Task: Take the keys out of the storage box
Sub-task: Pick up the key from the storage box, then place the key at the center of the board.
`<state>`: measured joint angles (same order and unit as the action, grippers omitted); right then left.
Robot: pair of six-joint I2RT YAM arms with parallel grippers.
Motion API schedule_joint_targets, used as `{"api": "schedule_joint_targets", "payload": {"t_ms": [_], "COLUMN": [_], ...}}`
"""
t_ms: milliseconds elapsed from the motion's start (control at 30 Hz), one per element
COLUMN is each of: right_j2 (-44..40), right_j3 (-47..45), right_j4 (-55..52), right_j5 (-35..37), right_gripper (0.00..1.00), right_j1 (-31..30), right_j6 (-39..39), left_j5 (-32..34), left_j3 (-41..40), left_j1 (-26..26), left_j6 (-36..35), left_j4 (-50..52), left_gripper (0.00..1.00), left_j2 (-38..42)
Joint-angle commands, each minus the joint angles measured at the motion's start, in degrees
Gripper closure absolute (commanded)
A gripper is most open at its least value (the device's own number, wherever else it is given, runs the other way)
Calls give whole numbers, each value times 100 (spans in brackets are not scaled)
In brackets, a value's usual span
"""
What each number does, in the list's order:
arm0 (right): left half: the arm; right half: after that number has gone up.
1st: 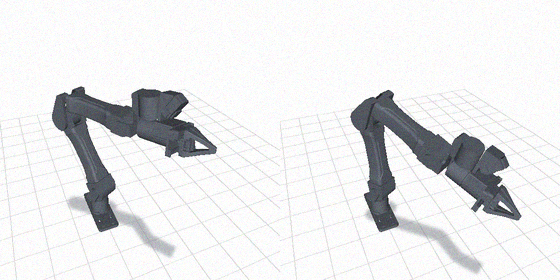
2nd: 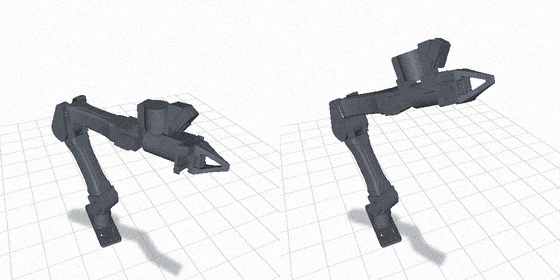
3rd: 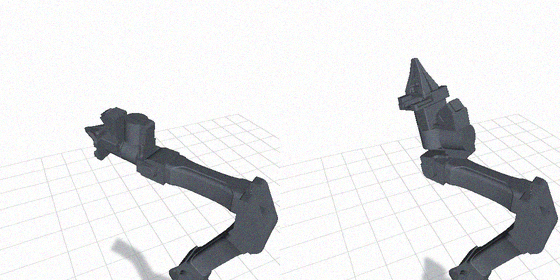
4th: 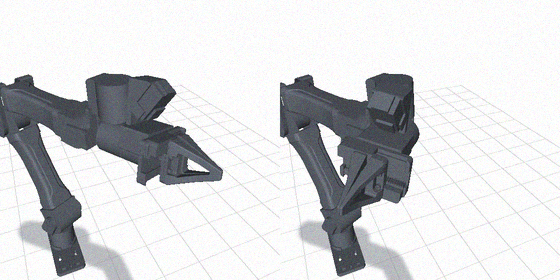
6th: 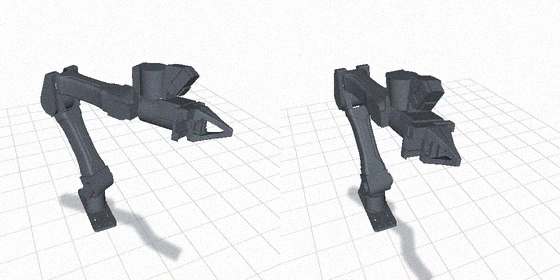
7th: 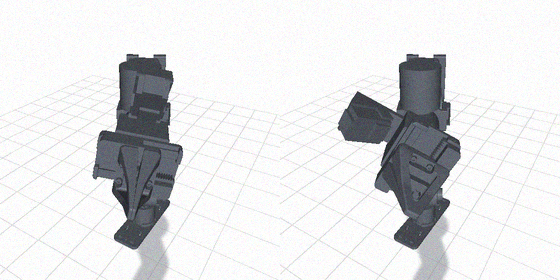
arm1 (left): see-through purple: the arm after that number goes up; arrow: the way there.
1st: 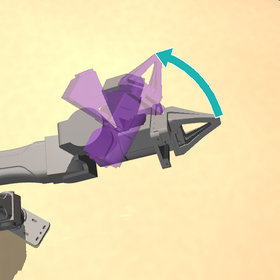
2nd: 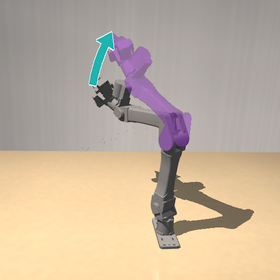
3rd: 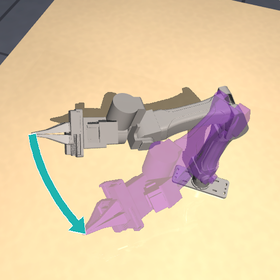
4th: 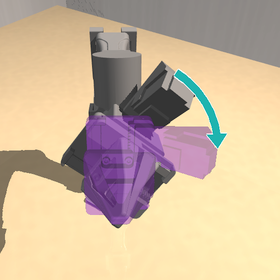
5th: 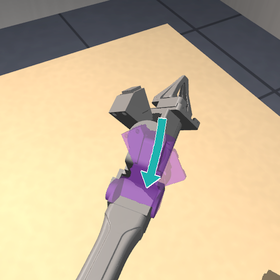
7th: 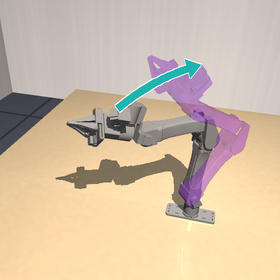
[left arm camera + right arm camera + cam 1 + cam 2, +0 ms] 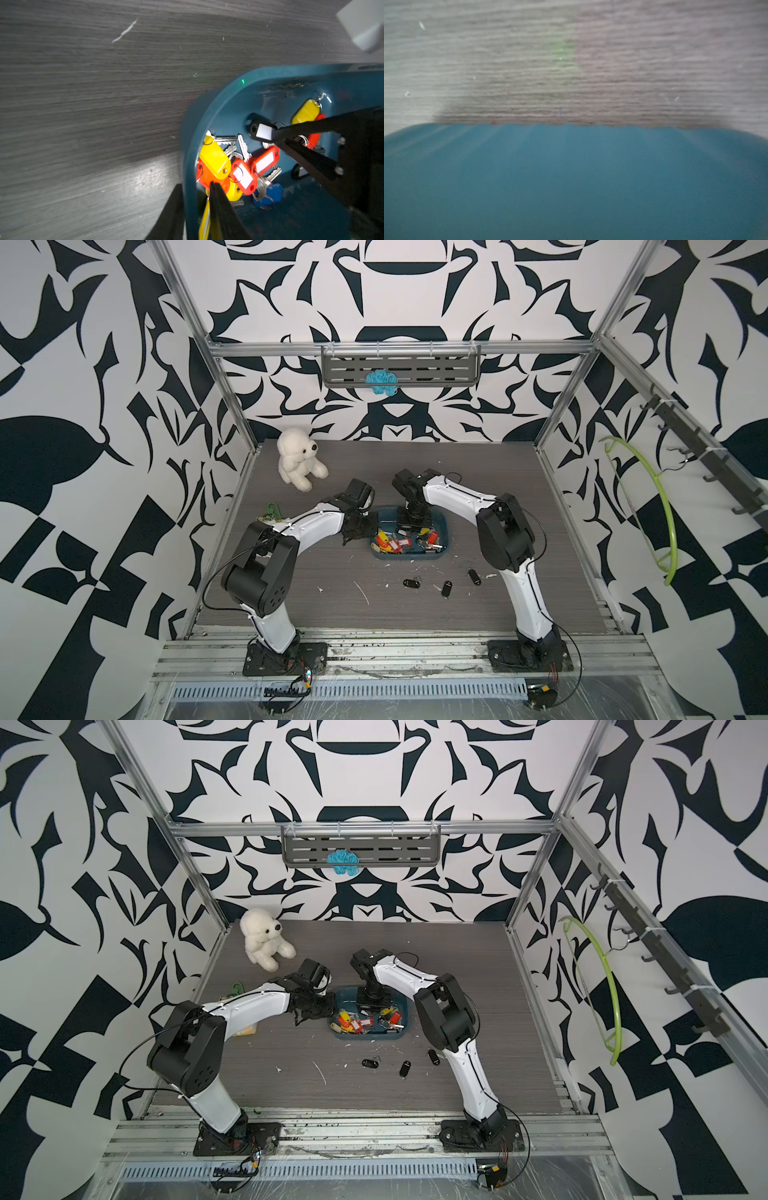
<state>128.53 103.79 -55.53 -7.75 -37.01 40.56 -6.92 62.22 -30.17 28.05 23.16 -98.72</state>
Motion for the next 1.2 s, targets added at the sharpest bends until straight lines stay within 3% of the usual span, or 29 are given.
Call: {"api": "schedule_joint_targets", "payload": {"t_ms": [0, 600, 933, 1167], "right_j2": [-275, -2314, -4000, -4354], "right_j3": [164, -84, -1675, -3007], "right_j4": [-228, -783, -929, -633], "right_j5": [281, 727, 1045, 1005], "right_gripper": [100, 100, 100, 100], "right_j1": [-38, 124, 1244, 1737], "right_j6": [-54, -204, -356, -442], "left_j5": [-118, -121, -82, -73], "left_j3": [-113, -60, -152, -131], "left_j1": [-15, -15, -15, -15], "left_j6": [-81, -81, -74, -46], "left_j4": [-35, 4, -2, -22], "left_gripper": [74, 74, 74, 74], "left_j2": [18, 72, 159, 149]}}
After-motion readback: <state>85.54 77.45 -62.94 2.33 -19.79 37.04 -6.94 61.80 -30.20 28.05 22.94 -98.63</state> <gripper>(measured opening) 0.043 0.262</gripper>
